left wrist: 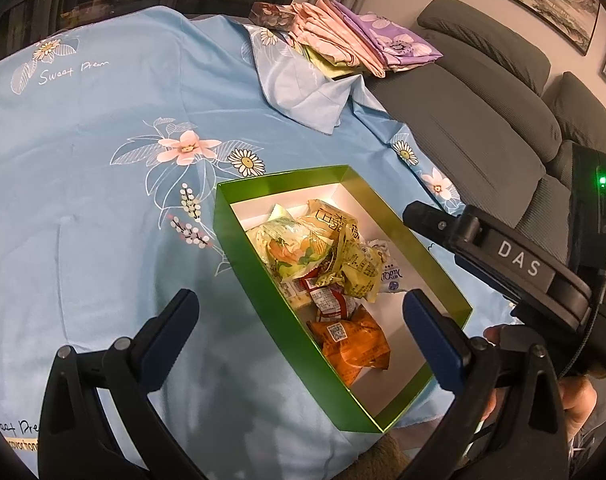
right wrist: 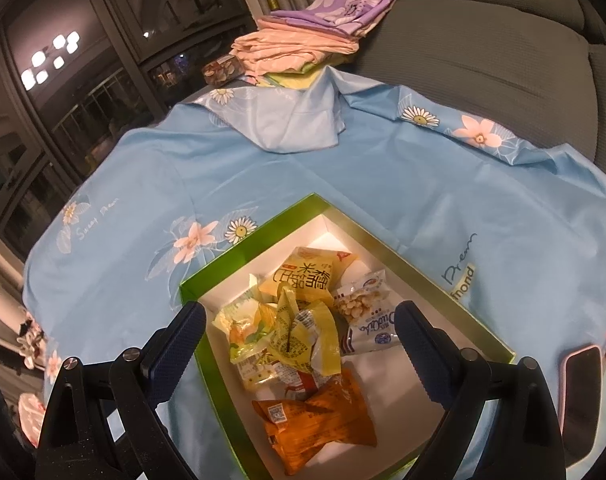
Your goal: Organize snacks
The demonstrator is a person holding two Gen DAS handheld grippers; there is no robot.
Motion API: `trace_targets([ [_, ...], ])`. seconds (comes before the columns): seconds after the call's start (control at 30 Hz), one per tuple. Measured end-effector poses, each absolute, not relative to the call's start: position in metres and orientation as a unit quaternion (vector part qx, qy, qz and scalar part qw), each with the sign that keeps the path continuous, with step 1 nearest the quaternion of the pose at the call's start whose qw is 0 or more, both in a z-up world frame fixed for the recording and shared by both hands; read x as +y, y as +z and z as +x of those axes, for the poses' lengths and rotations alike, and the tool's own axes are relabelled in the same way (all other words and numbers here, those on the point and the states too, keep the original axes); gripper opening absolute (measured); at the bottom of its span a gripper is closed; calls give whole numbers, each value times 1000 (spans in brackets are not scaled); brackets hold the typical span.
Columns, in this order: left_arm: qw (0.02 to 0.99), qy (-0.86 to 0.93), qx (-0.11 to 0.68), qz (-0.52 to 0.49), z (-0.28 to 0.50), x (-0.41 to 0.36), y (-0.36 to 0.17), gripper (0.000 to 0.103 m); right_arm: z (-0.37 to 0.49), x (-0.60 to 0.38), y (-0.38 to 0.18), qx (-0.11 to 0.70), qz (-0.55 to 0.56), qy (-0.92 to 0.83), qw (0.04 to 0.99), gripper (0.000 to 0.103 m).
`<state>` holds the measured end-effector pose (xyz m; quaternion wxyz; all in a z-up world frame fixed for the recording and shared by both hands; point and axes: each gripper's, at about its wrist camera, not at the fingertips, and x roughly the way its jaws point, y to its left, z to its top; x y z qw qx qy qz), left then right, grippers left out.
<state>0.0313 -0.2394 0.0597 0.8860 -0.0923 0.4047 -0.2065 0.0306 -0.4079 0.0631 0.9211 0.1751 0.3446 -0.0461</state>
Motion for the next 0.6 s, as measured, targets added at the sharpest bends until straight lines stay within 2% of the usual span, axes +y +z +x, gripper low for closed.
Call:
trace_targets([
  [0.6,883,-210,408,-95,30,-241,60,102,32,-408,63,348,167,-52,921,95],
])
